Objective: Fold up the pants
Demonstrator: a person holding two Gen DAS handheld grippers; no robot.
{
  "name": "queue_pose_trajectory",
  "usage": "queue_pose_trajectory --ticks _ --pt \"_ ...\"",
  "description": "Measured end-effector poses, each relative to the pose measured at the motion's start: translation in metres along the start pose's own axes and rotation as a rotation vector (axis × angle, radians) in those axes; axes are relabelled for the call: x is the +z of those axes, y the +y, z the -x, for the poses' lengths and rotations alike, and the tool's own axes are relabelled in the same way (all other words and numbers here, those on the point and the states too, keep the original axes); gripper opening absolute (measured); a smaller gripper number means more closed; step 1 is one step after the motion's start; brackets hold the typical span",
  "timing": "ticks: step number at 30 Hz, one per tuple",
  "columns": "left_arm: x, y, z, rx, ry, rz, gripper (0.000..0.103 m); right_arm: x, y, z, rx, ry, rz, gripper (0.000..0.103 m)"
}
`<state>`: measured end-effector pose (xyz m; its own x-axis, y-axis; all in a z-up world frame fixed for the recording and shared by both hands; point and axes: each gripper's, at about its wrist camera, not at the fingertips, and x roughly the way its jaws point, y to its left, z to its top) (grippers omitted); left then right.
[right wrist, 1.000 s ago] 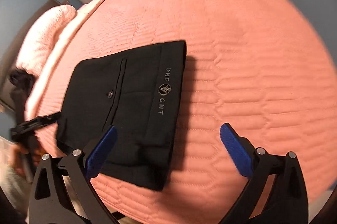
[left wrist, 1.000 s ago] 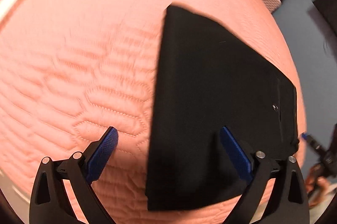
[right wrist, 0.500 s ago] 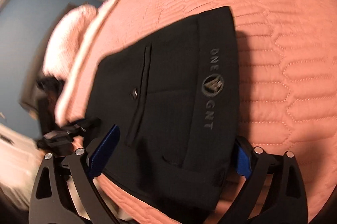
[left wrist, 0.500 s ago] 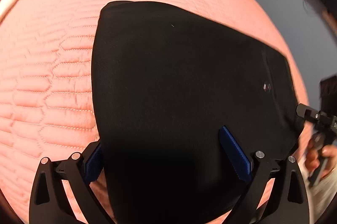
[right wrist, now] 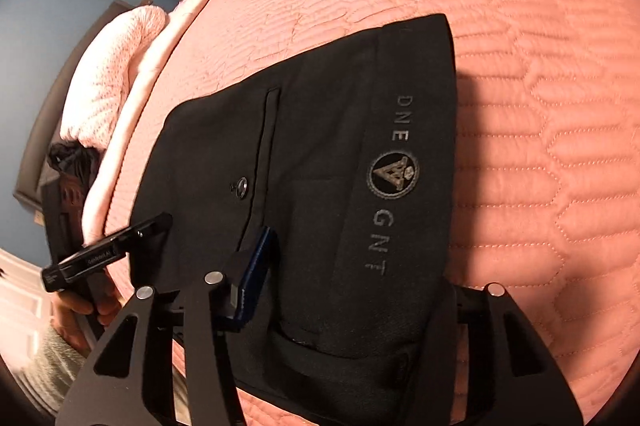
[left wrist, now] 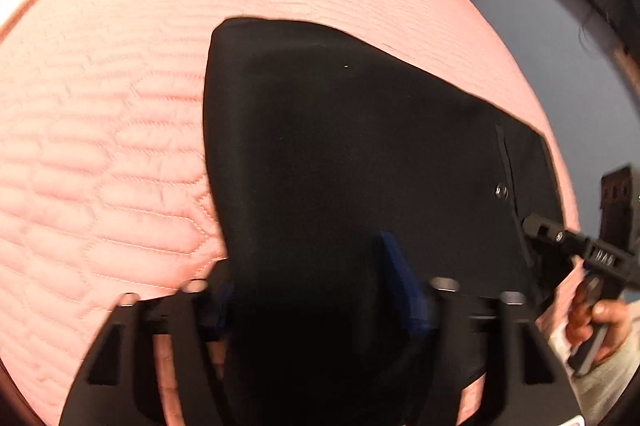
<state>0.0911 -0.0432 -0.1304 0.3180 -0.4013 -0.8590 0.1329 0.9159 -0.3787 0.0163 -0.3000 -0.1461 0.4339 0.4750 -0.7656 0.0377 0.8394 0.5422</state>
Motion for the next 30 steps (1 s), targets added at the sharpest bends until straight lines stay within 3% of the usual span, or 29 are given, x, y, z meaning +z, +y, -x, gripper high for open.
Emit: queue_pose_trajectory --ticks 2,3,4,6,9,12,14,16,18,20,30 --pt "0.004 -0.002 -0.006 -0.017 -0.005 -0.008 0.094 0.001 0.001 -0.005 -0.004 0.0 -0.007 0.06" --pt "0.005 -0.011 -0.012 0.021 -0.001 -0.035 0.098 0.0 0.003 -0.005 -0.018 0.003 0.005 0.06" --pt "0.005 -0.021 -0.018 0.089 -0.002 -0.071 0.098 0.0 0.006 -0.006 -0.029 0.005 0.023 0.061" --pt "0.004 -0.027 -0.016 0.125 -0.031 -0.07 0.098 0.0 0.004 -0.005 -0.013 0.008 0.02 0.061" --pt "0.0 -0.019 -0.001 0.064 -0.065 0.008 0.098 0.003 -0.004 -0.005 0.042 0.009 -0.03 0.061" --pt "-0.004 0.003 0.003 -0.062 -0.075 0.07 0.096 0.005 -0.007 -0.007 0.062 0.011 -0.042 0.061" --pt "-0.008 0.015 0.006 -0.125 -0.074 0.103 0.086 0.003 -0.01 -0.005 0.062 0.007 -0.038 0.061" --pt "-0.009 0.025 0.006 -0.141 -0.06 0.118 0.068 0.003 -0.007 -0.005 0.048 0.003 -0.019 0.06" --pt "-0.015 0.041 0.008 -0.176 -0.051 0.148 0.044 0.002 -0.005 -0.005 0.038 -0.001 -0.012 0.06" --pt "-0.02 0.058 0.009 -0.252 -0.041 0.205 0.033 0.003 -0.006 -0.004 0.042 -0.004 -0.017 0.06" --pt "-0.009 0.078 0.008 -0.361 0.026 0.108 0.037 0.004 -0.014 -0.002 0.079 0.014 -0.047 0.061"
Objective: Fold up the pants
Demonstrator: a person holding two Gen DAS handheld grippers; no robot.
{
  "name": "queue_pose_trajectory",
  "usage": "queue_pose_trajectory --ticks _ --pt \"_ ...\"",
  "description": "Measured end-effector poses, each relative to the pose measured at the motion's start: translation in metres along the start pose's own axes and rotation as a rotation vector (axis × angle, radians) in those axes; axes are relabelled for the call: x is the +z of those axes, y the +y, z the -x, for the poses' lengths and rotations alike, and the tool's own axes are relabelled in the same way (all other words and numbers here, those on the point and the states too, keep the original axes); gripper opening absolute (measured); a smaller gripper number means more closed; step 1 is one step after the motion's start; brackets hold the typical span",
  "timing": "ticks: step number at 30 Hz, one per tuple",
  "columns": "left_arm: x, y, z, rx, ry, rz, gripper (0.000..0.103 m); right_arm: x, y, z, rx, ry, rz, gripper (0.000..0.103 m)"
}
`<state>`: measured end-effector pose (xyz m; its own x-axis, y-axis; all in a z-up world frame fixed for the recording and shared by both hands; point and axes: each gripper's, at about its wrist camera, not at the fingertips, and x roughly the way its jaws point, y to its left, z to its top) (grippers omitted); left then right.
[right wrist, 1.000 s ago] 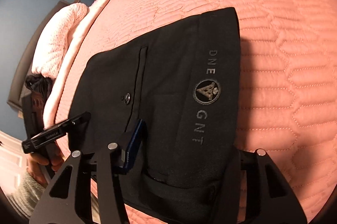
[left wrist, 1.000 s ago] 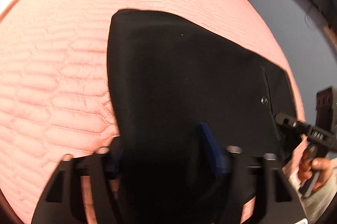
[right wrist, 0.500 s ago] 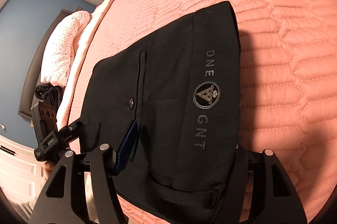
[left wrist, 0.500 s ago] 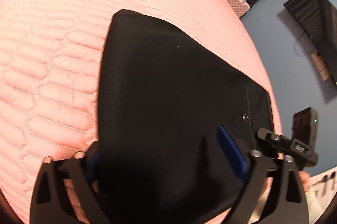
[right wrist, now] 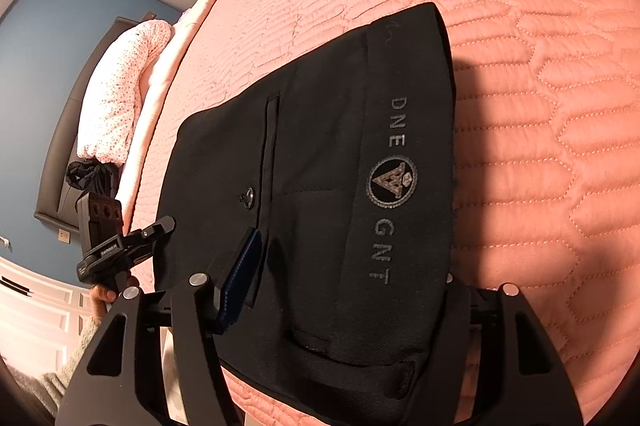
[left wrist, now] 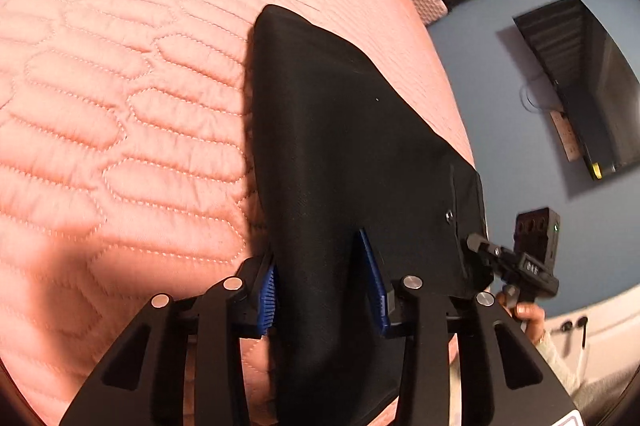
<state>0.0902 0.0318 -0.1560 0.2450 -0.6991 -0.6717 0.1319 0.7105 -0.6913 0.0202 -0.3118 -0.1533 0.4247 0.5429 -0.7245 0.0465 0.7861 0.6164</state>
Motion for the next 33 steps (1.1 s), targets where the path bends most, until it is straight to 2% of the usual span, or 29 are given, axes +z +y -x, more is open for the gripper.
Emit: queue_pose_trajectory --ticks 3,6,7,8,9,11,12,13,19,22,27,30,32,33 --pt "0.0 0.008 -0.004 -0.038 0.01 -0.023 0.037 -0.001 -0.004 0.0 0.018 -0.003 -0.01 0.062" --pt "0.003 0.016 -0.007 -0.106 -0.013 -0.004 0.036 -0.001 -0.004 0.001 0.038 -0.014 -0.014 0.064" --pt "0.004 0.015 -0.008 -0.128 -0.019 0.001 0.03 -0.002 -0.004 0.002 0.038 -0.021 -0.006 0.065" --pt "0.005 0.011 -0.01 -0.133 -0.021 -0.007 0.029 -0.003 -0.004 0.003 0.031 -0.025 0.006 0.064" --pt "0.005 0.007 -0.011 -0.13 -0.021 -0.025 0.02 -0.004 -0.002 0.003 0.007 -0.029 0.025 0.061" --pt "0.004 -0.005 -0.01 -0.124 -0.035 -0.047 0.016 -0.005 0.0 0.004 -0.045 -0.03 0.04 0.044" --pt "0.004 -0.012 -0.008 -0.112 -0.046 -0.069 0.015 -0.005 -0.001 0.007 -0.036 -0.035 0.027 0.033" --pt "0.003 -0.021 -0.005 -0.096 -0.059 -0.097 0.015 -0.004 0.0 0.012 -0.028 -0.046 0.017 0.027" --pt "0.019 -0.068 0.014 -0.022 -0.145 -0.24 0.013 0.011 0.044 0.023 -0.124 -0.101 0.138 0.02" --pt "0.047 -0.081 0.019 0.001 -0.187 -0.278 0.011 0.04 0.067 0.024 -0.129 -0.153 0.208 0.02" --pt "0.118 -0.093 0.022 0.07 -0.259 -0.356 0.011 0.122 0.089 0.002 -0.141 -0.22 0.285 0.02" --pt "0.168 -0.083 0.009 0.128 -0.27 -0.348 0.012 0.173 0.084 -0.027 -0.15 -0.24 0.265 0.021" --pt "0.202 -0.064 -0.013 0.185 -0.262 -0.295 0.014 0.201 0.072 -0.057 -0.16 -0.205 0.225 0.025" --pt "0.214 -0.054 -0.025 0.217 -0.256 -0.271 0.019 0.213 0.061 -0.072 -0.186 -0.18 0.19 0.033"
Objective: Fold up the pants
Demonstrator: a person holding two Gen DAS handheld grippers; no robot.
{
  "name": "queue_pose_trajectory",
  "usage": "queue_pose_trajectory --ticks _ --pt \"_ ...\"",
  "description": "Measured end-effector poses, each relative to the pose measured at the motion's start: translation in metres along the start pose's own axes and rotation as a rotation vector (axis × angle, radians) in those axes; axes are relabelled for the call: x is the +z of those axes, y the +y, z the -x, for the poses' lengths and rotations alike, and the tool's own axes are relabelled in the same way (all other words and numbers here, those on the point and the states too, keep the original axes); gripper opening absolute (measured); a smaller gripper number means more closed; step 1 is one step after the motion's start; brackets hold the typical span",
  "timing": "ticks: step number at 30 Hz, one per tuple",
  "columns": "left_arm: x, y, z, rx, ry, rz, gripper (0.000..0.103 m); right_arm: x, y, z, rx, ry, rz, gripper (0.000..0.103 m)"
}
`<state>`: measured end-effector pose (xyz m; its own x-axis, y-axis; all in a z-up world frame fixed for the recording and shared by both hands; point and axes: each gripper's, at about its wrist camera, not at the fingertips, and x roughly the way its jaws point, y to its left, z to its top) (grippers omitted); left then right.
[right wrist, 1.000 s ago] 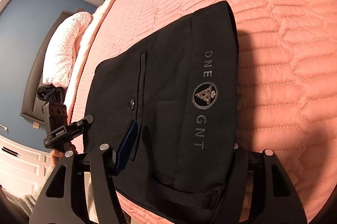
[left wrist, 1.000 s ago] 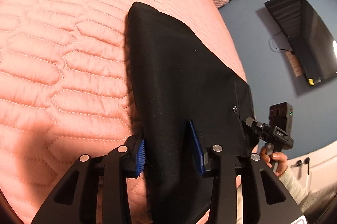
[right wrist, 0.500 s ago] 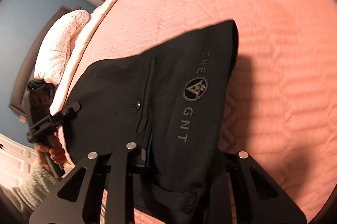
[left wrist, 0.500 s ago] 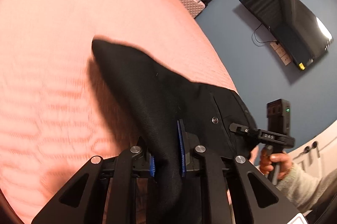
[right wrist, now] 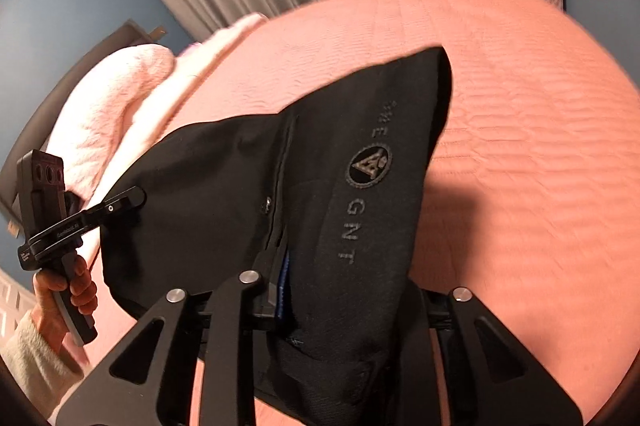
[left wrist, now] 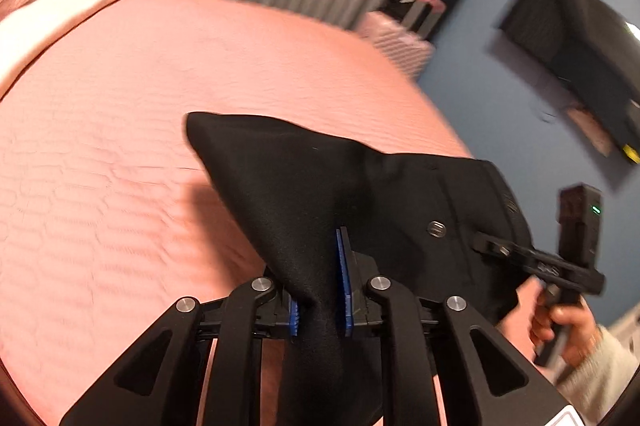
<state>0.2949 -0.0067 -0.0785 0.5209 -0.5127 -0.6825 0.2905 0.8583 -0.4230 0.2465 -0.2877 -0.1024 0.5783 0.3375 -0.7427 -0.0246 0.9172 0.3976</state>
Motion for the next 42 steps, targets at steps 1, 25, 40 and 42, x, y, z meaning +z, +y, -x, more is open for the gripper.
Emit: queue_pose_trajectory --ticks 1,25,40,42 --pt "0.004 0.009 -0.016 0.054 0.022 0.021 0.023 0.002 -0.007 -0.011 -0.043 0.015 -0.013 0.038" --pt "0.045 0.006 -0.093 0.398 0.136 -0.082 0.067 0.059 0.015 -0.049 -0.122 -0.023 0.043 0.013" --pt "-0.018 0.01 -0.021 0.478 0.112 -0.119 0.07 -0.021 -0.015 0.029 -0.135 -0.036 0.056 0.016" --pt "-0.033 -0.002 -0.013 0.515 0.11 -0.166 0.071 -0.028 -0.016 0.032 -0.149 -0.026 0.058 0.016"
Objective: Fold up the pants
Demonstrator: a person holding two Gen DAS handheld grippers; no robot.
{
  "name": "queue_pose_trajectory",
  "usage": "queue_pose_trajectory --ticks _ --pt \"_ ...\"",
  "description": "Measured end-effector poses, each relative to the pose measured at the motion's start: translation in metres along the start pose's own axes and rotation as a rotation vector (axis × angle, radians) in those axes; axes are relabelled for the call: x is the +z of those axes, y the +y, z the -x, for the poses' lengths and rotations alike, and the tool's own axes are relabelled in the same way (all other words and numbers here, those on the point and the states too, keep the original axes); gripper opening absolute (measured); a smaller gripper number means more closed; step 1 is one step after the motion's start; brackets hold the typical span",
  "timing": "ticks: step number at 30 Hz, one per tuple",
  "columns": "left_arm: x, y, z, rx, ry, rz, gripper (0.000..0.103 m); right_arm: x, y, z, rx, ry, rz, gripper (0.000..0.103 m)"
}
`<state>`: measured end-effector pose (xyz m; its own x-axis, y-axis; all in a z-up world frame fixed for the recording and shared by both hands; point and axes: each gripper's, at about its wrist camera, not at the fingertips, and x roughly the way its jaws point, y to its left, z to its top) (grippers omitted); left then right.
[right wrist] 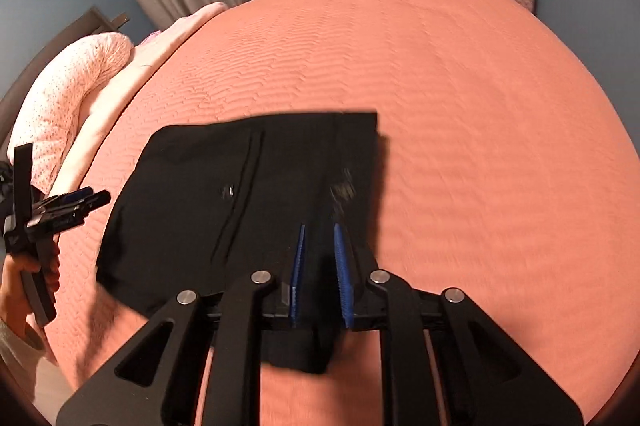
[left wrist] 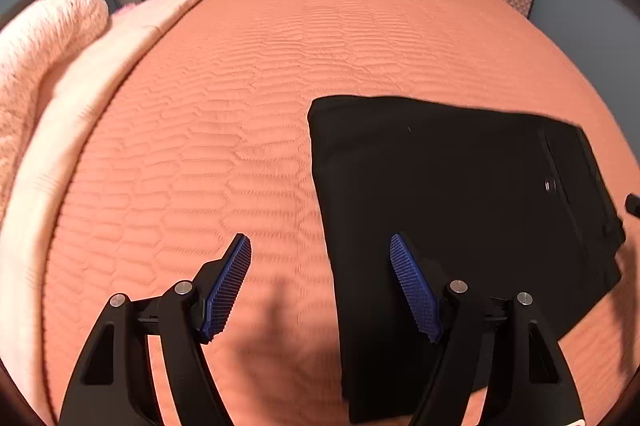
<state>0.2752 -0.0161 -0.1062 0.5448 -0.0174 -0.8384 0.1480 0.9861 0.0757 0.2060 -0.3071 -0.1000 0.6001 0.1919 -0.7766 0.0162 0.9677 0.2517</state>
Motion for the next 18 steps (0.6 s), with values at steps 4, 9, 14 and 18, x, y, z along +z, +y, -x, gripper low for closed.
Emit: queue_pose_trajectory --ticks 4,9,14,18 --pt "-0.012 -0.024 0.008 0.054 -0.003 -0.047 0.073 -0.006 0.024 -0.001 0.023 0.012 0.02 0.016" --pt "-0.016 -0.04 0.016 0.101 0.021 -0.044 0.074 -0.011 0.055 -0.015 0.018 0.04 0.031 0.016" --pt "-0.023 -0.04 0.013 0.074 0.047 0.006 0.076 -0.013 0.057 -0.01 -0.016 0.028 0.034 0.049" --pt "-0.027 -0.039 0.011 0.092 0.053 0.008 0.076 -0.009 0.048 0.005 -0.05 -0.022 0.039 0.084"
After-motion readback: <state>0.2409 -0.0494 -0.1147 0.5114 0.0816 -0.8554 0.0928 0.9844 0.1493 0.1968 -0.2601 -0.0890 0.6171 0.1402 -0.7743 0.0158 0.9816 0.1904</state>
